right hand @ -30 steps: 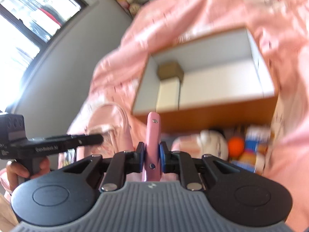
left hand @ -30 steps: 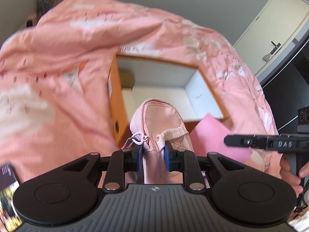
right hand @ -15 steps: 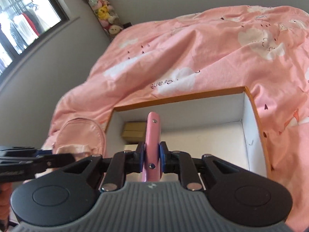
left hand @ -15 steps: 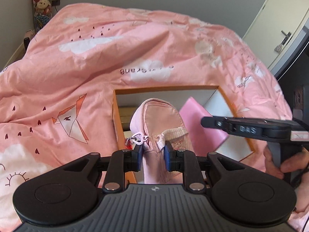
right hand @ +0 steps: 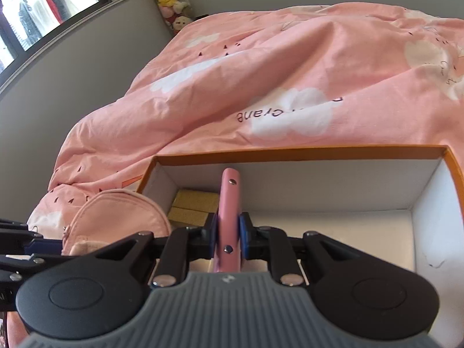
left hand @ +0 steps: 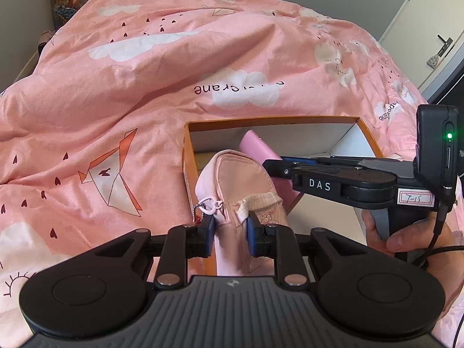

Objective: Organize objects
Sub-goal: 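Carry the backpack and pink item over the orange box with both grippers, then lower the flat pink item into the orange box and open the right gripper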

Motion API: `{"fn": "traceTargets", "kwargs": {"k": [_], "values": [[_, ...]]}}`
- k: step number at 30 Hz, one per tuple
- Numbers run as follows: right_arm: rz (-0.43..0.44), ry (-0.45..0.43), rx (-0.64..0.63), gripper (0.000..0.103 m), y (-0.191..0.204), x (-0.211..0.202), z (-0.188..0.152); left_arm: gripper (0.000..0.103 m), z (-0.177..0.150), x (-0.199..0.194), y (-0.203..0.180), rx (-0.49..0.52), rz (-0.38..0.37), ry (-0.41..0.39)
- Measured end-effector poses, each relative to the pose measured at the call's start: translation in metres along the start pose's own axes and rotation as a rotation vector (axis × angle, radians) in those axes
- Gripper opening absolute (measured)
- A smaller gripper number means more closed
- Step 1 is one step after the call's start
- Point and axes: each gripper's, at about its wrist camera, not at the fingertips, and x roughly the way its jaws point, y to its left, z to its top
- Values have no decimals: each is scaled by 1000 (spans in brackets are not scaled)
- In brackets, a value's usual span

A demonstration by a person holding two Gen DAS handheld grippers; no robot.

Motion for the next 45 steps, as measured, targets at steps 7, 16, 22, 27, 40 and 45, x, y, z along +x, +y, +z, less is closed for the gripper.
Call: {"fn": "traceTargets", "kwargs": {"k": [7,16,22,27,40,45], "values": [[56,62,177,17,-36,11,0,25,3,6,-4,22,-6,-2],[19,217,268,21,-61,28,-8,25,5,23,-6,6,-11,4],[-63,291,272,27,-61,45,-9,25,6,27,-6,7,4,10],[-50,314,314,30,-60,57,-2,25,7,29,-7,22,15,12],[-50,493,-189,48,-29,52,-10,25,8,31,-9,56,29,7],[-59,573,-415,52,-8,61,-24,25,9,32,-13,87,45,3]]}}
